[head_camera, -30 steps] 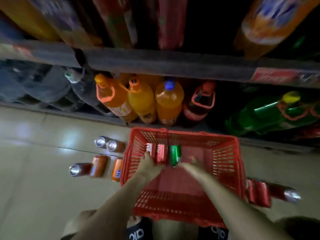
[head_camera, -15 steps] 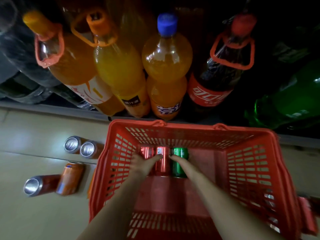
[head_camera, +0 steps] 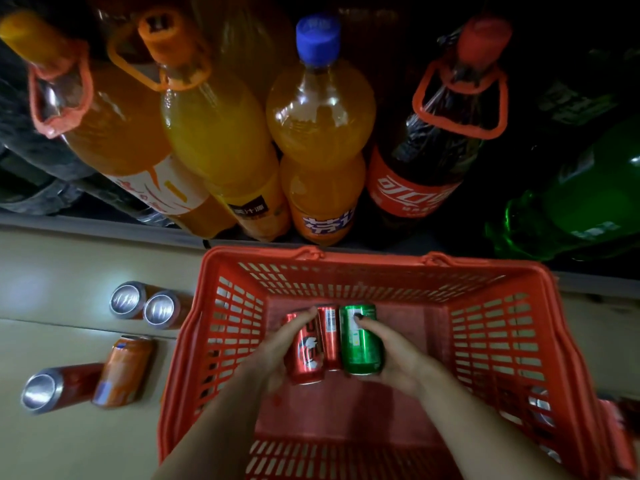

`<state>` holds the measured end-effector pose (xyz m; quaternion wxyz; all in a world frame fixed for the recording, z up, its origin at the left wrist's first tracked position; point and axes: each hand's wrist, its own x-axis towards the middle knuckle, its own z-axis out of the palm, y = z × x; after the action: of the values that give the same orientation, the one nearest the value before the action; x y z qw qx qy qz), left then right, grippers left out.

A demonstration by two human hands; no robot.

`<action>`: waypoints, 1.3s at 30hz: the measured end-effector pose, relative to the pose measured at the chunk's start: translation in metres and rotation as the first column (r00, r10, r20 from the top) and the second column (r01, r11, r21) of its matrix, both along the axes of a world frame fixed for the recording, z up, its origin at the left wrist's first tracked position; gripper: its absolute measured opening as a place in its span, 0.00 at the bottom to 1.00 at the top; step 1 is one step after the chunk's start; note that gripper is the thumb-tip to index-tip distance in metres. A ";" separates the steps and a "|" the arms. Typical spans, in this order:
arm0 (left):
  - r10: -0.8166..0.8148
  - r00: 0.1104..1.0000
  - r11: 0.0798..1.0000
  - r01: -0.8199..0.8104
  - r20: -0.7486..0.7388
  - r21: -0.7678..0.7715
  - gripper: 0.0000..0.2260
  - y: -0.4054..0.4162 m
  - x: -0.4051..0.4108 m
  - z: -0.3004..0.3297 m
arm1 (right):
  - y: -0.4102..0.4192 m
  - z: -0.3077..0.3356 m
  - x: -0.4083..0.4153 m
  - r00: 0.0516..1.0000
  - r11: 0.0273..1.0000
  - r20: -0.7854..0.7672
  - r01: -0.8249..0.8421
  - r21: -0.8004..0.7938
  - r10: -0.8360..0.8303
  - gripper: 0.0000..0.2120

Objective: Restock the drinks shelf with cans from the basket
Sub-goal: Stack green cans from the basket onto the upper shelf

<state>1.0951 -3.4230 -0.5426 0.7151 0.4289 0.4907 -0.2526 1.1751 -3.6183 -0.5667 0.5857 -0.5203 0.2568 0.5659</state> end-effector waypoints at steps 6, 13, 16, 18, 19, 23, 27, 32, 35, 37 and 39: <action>0.059 0.998 0.994 -0.056 0.036 -0.091 0.21 -0.013 0.008 0.011 | 0.017 0.006 -0.005 0.999 0.999 0.005 -0.042 0.024 0.042 0.25; 0.080 0.986 0.996 -0.075 0.144 -0.045 0.26 -0.026 0.001 0.046 | 0.009 0.041 -0.023 0.993 0.991 0.087 0.068 0.112 -0.078 0.22; 0.109 0.975 0.994 -0.112 0.193 0.001 0.25 -0.030 -0.008 0.105 | 0.006 0.102 -0.031 0.978 0.986 0.178 0.079 0.150 -0.106 0.23; 0.116 0.963 0.993 -0.121 0.243 0.007 0.23 -0.031 -0.015 0.162 | 0.007 0.161 -0.038 0.970 0.985 0.220 0.068 0.161 -0.103 0.24; 0.123 0.956 0.992 -0.129 0.267 0.008 0.22 -0.032 -0.019 0.197 | 0.006 0.194 -0.041 0.966 0.984 0.239 0.062 0.165 -0.101 0.24; 0.140 0.931 0.987 -0.158 0.338 0.027 0.21 -0.030 -0.032 0.340 | 0.007 0.339 -0.049 0.947 0.982 0.313 0.009 0.188 -0.069 0.20; 0.090 0.907 0.982 -0.151 0.411 0.117 0.25 -0.016 -0.038 0.498 | 0.019 0.502 -0.050 0.905 0.975 0.420 -0.025 0.221 -0.072 0.29; 0.033 0.838 0.952 -0.193 0.544 0.239 0.26 0.008 -0.030 0.702 | 0.045 0.709 -0.042 0.802 0.954 0.585 -0.073 0.290 -0.117 0.32; -0.027 0.760 0.925 -0.226 0.649 0.304 0.35 0.025 -0.019 0.829 | 0.062 0.834 -0.031 0.718 0.945 0.676 -0.080 0.317 -0.166 0.28; -0.084 0.699 0.908 -0.240 0.710 0.344 0.37 0.035 -0.013 0.906 | 0.071 0.912 -0.026 0.654 0.931 0.732 -0.115 0.345 -0.190 0.28; -0.137 0.628 0.897 -0.250 0.766 0.365 0.33 0.044 -0.010 0.975 | 0.080 0.981 -0.023 0.582 0.919 0.785 -0.157 0.363 -0.211 0.29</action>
<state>1.0854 -3.3793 0.4322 0.7476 0.6283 0.1920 0.0970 1.1525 -3.5386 0.4142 0.7382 -0.5876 -0.1509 0.2950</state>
